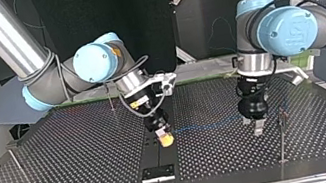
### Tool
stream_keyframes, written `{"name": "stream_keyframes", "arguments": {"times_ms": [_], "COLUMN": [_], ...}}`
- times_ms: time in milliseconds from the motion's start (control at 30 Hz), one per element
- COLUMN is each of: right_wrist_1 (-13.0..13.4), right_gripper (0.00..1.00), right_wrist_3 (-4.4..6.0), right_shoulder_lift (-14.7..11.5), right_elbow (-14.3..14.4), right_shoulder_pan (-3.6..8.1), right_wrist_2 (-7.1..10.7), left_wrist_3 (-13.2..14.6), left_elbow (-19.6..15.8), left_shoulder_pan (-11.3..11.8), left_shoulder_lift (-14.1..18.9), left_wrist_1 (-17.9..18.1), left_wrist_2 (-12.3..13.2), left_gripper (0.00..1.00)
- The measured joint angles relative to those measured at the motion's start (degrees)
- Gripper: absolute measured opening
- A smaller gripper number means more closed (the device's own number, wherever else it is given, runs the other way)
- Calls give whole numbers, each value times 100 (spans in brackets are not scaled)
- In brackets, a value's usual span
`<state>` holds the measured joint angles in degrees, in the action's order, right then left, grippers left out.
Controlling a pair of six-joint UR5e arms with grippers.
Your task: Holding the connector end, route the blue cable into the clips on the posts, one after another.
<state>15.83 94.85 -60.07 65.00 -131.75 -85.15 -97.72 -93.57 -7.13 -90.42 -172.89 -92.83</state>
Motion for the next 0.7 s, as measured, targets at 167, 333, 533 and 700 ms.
{"name": "stream_keyframes", "arguments": {"times_ms": [167, 333, 533, 700], "right_wrist_1": [0, 0, -6, -12], "right_gripper": [0, 0, 0, 0], "right_wrist_3": [0, 0, 0, -4], "right_shoulder_lift": [0, 2, 1, 2], "right_elbow": [0, 0, 0, 0], "right_shoulder_pan": [3, 4, 17, 20], "right_wrist_2": [5, 6, 12, 15], "left_wrist_3": [-52, -81, -148, -153], "left_elbow": [6, 7, 8, 8], "left_shoulder_pan": [-1, -1, -1, -6], "left_shoulder_lift": [-4, -4, -4, -5], "left_wrist_1": [46, 52, 57, 76], "left_wrist_2": [-19, -75, -111, -115], "left_gripper": [96, 74, 60, 23]}}
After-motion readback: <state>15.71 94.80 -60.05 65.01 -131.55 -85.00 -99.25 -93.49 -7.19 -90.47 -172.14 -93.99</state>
